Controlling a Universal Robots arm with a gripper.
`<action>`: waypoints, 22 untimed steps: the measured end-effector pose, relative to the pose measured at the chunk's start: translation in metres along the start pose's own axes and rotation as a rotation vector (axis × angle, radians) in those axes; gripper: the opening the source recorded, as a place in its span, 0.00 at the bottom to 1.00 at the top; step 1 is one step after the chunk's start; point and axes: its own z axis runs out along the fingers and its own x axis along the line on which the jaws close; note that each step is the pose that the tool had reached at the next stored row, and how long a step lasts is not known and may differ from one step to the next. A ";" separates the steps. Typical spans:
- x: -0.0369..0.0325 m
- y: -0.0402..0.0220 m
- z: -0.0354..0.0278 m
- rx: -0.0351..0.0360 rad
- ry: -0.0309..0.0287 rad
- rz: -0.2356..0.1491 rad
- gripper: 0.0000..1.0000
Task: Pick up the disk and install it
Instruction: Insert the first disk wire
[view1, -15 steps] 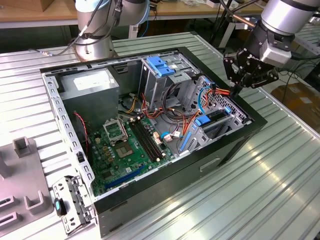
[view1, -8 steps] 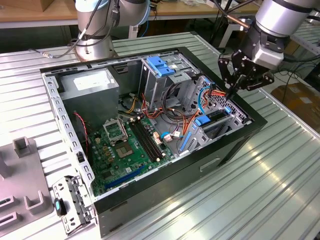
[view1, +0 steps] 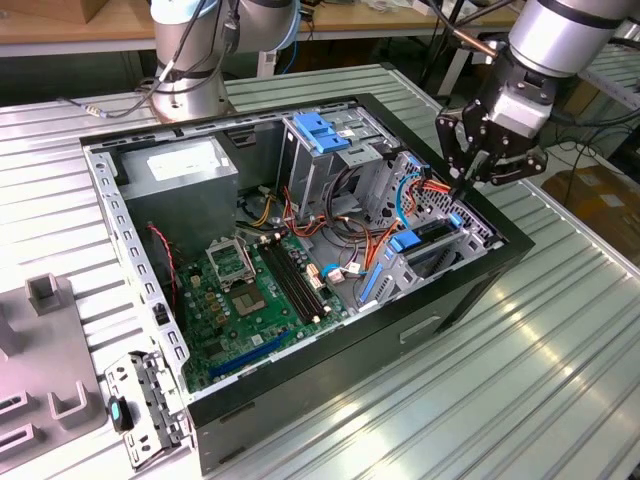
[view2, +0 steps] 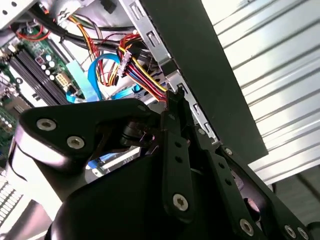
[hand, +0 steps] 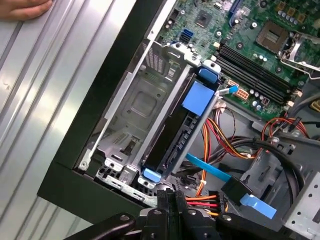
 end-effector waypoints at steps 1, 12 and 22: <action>0.0000 0.0000 0.0004 -0.0002 0.0010 0.018 0.17; -0.0058 0.0117 0.0017 -0.0009 0.0085 0.153 0.17; -0.0052 0.0123 0.0060 -0.0636 -0.0119 0.249 0.17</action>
